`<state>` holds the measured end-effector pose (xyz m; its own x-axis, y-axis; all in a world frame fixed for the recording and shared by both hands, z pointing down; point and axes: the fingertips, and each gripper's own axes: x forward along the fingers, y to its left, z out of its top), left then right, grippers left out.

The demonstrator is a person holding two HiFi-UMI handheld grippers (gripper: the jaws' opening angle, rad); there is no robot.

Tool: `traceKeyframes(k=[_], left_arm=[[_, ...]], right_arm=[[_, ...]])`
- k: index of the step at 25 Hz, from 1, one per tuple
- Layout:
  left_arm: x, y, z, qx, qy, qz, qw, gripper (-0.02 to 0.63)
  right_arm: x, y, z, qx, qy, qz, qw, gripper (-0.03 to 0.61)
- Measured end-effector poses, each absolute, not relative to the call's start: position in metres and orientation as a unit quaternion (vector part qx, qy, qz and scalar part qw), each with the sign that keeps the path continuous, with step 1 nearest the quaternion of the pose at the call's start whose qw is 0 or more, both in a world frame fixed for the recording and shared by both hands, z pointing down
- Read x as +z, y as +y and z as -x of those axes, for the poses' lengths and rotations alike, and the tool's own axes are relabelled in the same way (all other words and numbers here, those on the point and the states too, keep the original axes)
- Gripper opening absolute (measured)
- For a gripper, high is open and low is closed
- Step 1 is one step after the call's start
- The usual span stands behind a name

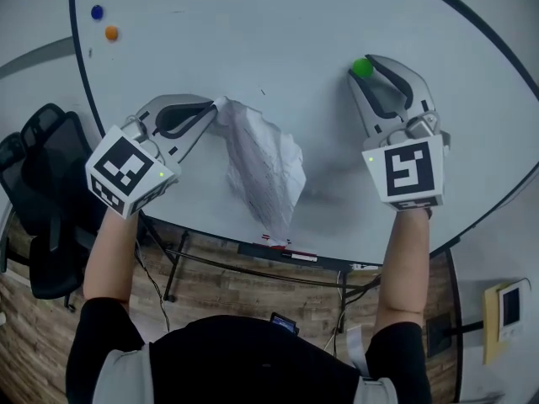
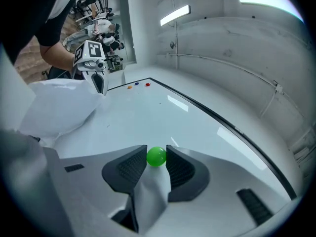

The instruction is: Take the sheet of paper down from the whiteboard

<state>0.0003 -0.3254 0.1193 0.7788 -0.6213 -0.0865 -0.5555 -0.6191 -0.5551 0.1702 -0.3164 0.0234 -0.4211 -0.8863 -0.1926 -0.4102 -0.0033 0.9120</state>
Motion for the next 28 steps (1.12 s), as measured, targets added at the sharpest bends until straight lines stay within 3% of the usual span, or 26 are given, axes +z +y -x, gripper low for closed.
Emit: traceKeyframes(k=[23,28], left_arm=[[0.181,-0.3,-0.011,-0.056,0.308,0.924,0.219,0.011],[0.204,-0.301,-0.011,-0.052,0.301,0.932,0.195,0.011]], right_arm=[[0.043,-0.324,-0.175,-0.517,-0.66,-0.485,0.249,0.146],[0.063,-0.296,-0.188,-0.515,-0.673,-0.483,0.219,0.146]])
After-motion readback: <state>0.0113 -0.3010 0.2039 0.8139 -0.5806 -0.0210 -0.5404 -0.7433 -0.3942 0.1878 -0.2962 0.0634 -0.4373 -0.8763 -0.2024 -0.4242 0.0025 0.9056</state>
